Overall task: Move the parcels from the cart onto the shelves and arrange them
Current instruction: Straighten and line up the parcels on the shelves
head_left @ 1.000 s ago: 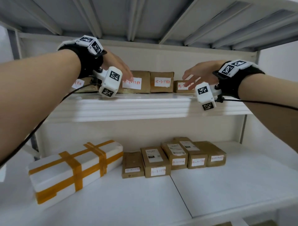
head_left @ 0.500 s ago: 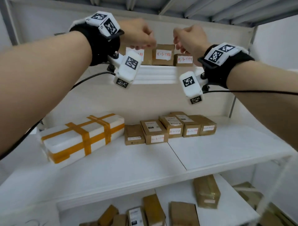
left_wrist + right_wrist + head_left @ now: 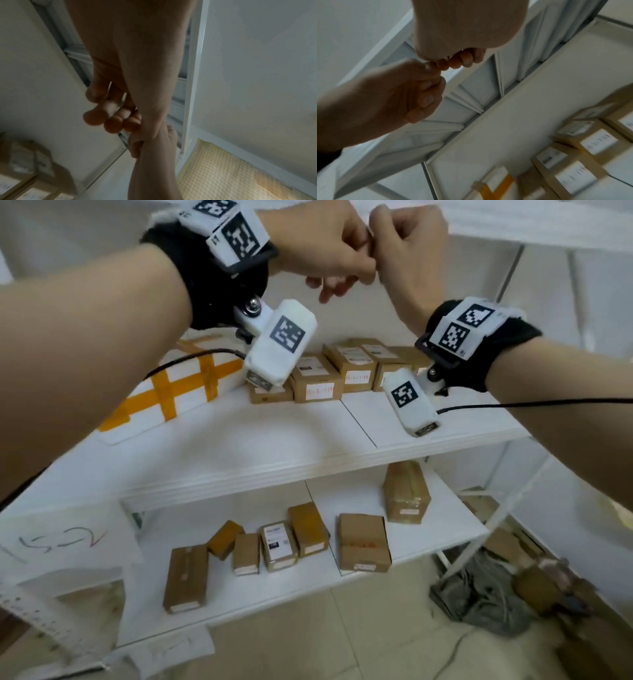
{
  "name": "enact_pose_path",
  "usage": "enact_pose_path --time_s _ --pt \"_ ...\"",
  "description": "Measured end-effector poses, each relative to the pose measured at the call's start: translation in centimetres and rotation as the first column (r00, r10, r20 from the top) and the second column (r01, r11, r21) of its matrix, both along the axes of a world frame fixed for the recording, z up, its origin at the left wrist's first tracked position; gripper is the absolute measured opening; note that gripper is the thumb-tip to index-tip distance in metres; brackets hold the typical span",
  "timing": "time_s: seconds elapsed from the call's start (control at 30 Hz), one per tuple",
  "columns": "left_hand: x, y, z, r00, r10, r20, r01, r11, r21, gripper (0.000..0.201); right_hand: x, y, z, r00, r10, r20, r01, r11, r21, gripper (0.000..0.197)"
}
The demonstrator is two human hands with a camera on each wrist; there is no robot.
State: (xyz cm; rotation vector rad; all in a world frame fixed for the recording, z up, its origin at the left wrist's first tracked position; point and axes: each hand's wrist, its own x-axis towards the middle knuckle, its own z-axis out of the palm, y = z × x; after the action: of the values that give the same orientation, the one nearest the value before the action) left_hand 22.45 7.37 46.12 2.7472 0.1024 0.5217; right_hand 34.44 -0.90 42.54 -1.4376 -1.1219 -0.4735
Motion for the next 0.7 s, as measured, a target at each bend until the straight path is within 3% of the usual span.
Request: enact_pose_path --time_s 0.17,0.4,0.47,0.57,0.7 --pt "0.2 0.7 -5.3 0.971 -0.035 -0.235 0.006 0.993 -0.121 0.021 -0.1 -0.6 -6.2 0.995 -0.009 -0.101 -0.014 0.976 -0.219 0.048" --pt "0.0 0.8 -14.0 0.907 -0.035 -0.419 -0.096 0.953 -0.288 0.022 0.1 -0.5 -15.2 0.985 0.018 -0.17 -0.087 0.909 -0.407 0.047" --pt "-0.4 0.4 -16.9 0.883 -0.048 -0.467 -0.13 0.931 -0.341 0.021 0.0 -0.4 -18.6 0.988 0.039 -0.151 -0.095 0.919 -0.383 0.05" --pt "-0.6 -1.3 -22.4 0.832 -0.13 -0.54 -0.13 0.899 -0.418 0.025 -0.4 -0.2 -25.2 0.993 0.032 -0.116 -0.056 0.975 -0.214 0.054" --pt "-0.8 -2.8 -31.5 0.788 -0.16 -0.594 -0.132 0.899 -0.417 0.03 -0.7 -0.2 -34.6 0.997 0.049 -0.062 -0.054 0.995 -0.089 0.057"
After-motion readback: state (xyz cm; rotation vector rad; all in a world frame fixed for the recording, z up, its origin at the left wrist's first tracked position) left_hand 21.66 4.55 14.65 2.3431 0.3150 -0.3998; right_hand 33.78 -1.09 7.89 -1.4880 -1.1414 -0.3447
